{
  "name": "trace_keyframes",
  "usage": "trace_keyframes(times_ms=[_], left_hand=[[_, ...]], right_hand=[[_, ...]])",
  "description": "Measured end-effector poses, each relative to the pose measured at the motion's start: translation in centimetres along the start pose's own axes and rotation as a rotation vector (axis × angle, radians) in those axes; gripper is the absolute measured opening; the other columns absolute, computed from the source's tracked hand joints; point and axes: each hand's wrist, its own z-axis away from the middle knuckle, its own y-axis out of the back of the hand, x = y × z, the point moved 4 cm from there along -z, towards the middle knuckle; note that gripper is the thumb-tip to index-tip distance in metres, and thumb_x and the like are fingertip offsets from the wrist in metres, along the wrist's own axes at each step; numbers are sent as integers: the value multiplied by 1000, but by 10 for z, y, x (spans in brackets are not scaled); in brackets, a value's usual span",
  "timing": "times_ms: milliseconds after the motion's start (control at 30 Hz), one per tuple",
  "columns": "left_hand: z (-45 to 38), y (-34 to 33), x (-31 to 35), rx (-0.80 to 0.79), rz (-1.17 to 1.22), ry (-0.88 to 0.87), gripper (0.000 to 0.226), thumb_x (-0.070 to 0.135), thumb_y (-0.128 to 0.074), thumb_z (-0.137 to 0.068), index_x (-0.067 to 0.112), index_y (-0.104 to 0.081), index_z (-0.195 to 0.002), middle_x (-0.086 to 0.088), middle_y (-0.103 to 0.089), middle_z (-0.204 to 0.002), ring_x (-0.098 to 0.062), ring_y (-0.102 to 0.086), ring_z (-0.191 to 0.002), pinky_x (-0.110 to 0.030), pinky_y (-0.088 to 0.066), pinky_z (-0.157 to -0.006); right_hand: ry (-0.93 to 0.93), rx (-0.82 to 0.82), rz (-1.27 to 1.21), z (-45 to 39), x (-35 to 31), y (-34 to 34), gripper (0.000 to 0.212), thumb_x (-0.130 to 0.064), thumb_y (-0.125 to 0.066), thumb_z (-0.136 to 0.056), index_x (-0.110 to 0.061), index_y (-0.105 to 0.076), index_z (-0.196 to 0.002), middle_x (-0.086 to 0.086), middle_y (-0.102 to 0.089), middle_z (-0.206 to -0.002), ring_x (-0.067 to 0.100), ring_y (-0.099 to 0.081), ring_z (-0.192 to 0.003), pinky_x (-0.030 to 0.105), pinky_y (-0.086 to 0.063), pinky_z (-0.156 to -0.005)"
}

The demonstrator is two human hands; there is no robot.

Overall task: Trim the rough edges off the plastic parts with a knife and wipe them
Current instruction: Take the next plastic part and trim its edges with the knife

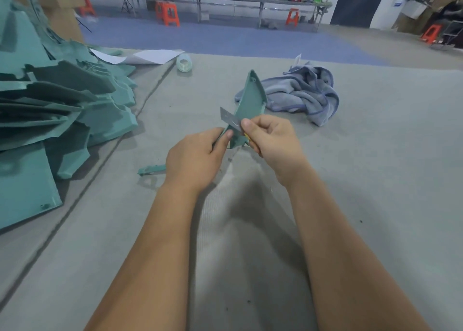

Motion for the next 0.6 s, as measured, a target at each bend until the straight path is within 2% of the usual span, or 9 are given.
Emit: trace_keyframes(times_ms=[100,233,367,467,600], left_hand=[[2,0,-1,0,29,5,46,57,-32,-96,21,-57,-80,4,-46,-51,-6,-46,-52,-27,-27,-46],[5,-1,-1,-13,33,2,47,57,-33,-96,20,-58,-79,2,-45,-49,-9,-46,-50,-27,-26,-45],[6,0,0,-6,52,-10,46,56,-34,-96,20,-46,-70,2,-41,-47,-11,-42,-47,-27,-24,-45],[4,1,0,-14,38,-3,47,57,-32,-96,20,-51,-74,1,-44,-49,-11,-47,-51,-28,-29,-46],[3,5,1,-14,47,-12,50,58,-31,-96,21,-59,-80,2,-46,-51,-14,-50,-56,-31,-39,-52]], right_hand=[[26,92,60,-4,-1,8,27,-17,-58,-97,3,-60,-79,-4,-39,-51,9,-30,-51,22,-26,-51],[30,240,95,-12,-6,22,28,-22,-58,-96,-13,-58,-70,-4,-38,-54,9,-29,-52,20,-28,-50],[-8,365,28,-12,-6,37,34,-21,-56,-98,-17,-52,-64,-6,-35,-51,8,-28,-48,17,-26,-46],[43,222,-94,-8,-11,34,29,-17,-58,-96,-14,-58,-68,-8,-39,-48,6,-30,-45,14,-27,-44],[61,-81,-15,-2,-15,15,28,-13,-60,-95,-14,-61,-67,-5,-42,-48,5,-34,-44,12,-28,-45]])
